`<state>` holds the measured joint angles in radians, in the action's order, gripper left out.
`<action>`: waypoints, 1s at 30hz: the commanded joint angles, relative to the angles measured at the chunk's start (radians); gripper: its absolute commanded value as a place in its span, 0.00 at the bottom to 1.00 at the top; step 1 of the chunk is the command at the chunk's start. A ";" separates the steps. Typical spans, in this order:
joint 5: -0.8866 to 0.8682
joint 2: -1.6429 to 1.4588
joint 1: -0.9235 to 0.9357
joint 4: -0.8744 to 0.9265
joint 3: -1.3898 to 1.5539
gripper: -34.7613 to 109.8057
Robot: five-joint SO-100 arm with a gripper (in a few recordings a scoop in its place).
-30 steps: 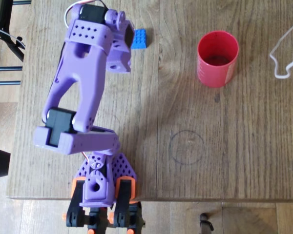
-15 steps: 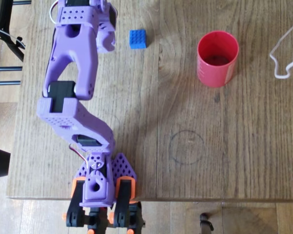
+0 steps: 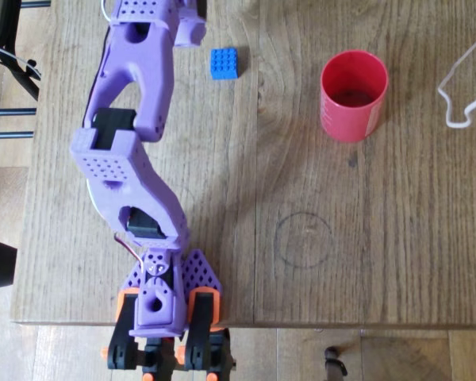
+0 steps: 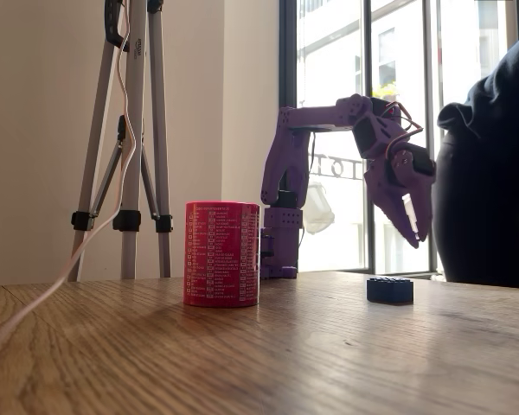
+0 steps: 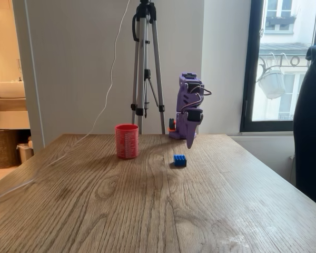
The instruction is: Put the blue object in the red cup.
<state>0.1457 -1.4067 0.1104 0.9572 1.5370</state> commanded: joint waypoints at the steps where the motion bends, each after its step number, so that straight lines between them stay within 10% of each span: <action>1: 0.025 -0.031 0.020 -0.002 -0.071 0.24; 19: 0.094 -0.026 0.014 0.107 -0.061 0.24; 22: 0.052 -0.029 0.026 0.135 -0.055 0.58; 30: 0.121 -0.008 0.040 0.114 -0.021 0.60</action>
<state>0.1994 -1.4067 0.1350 1.0907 1.5340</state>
